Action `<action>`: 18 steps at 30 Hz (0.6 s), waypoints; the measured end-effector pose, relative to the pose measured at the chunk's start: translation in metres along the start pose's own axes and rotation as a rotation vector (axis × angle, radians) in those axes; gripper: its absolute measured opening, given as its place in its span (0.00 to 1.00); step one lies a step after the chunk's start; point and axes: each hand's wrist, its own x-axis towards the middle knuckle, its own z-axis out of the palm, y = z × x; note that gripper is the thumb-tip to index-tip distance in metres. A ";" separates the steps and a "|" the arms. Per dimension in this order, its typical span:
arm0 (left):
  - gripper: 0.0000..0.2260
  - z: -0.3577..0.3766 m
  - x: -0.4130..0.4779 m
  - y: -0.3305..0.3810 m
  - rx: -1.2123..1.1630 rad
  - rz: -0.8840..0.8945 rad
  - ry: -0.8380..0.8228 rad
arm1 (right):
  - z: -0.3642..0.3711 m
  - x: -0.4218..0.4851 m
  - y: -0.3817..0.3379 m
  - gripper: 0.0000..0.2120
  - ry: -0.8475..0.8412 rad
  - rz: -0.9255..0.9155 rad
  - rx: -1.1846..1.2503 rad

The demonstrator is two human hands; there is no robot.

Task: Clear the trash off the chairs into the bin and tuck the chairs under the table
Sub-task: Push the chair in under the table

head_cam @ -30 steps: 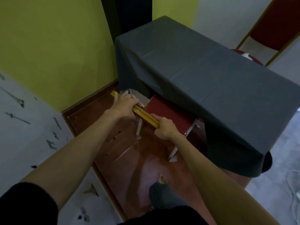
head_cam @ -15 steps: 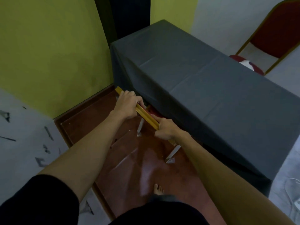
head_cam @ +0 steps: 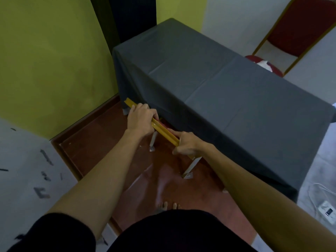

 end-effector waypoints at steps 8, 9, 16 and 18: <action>0.12 0.009 -0.003 0.027 -0.020 -0.083 0.041 | -0.015 -0.013 0.018 0.49 -0.069 0.050 -0.041; 0.12 0.011 -0.003 0.031 -0.028 -0.083 0.043 | -0.017 -0.016 0.022 0.48 -0.069 0.058 -0.041; 0.11 0.013 -0.001 0.032 -0.049 -0.045 0.059 | -0.015 -0.015 0.025 0.49 -0.060 0.112 0.051; 0.12 0.013 -0.001 0.031 -0.051 -0.031 0.059 | -0.013 -0.016 0.023 0.48 -0.044 0.128 0.068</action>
